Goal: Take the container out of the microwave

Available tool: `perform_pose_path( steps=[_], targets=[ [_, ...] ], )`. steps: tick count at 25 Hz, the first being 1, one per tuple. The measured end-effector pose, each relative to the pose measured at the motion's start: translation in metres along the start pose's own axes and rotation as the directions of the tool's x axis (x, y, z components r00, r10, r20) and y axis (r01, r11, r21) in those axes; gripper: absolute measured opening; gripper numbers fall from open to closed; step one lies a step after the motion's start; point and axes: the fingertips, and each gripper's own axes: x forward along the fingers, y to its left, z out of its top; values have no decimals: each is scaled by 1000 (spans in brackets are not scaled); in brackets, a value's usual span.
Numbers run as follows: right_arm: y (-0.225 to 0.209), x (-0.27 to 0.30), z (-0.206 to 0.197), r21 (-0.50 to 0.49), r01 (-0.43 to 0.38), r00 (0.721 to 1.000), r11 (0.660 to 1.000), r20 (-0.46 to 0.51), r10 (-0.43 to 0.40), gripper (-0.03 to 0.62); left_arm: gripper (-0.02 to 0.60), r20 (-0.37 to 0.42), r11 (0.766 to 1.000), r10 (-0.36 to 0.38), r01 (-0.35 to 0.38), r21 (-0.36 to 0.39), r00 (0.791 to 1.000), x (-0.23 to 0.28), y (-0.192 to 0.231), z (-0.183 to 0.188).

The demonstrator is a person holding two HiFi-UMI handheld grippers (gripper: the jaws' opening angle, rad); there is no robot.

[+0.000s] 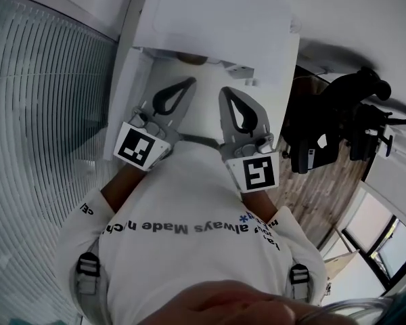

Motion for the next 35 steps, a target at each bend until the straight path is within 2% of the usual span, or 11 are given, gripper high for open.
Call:
perform_pose_path(
  steps=[9,13,17,21,35],
  targets=[
    [-2,14,-56,26,5,997,1000,-80,-3,18,2,-5,999,28,-28,20,1000,2,22,-35],
    [-7,22,-77,34,28,994,999,-104,-25,23,2,-20,999,28,-27,26,999,3,25,-53],
    [-16,31,-98,35,67,990,997,-127,-63,37,3,-75,999,42,-42,13,996,5,34,-82],
    [-24,45,-119,42,75,987,996,-143,-68,41,3,-81,998,60,-60,10,995,11,47,-104],
    [-37,87,-208,93,121,963,988,-253,-94,55,3,-111,994,103,-99,41,988,27,92,-172]
  ],
)
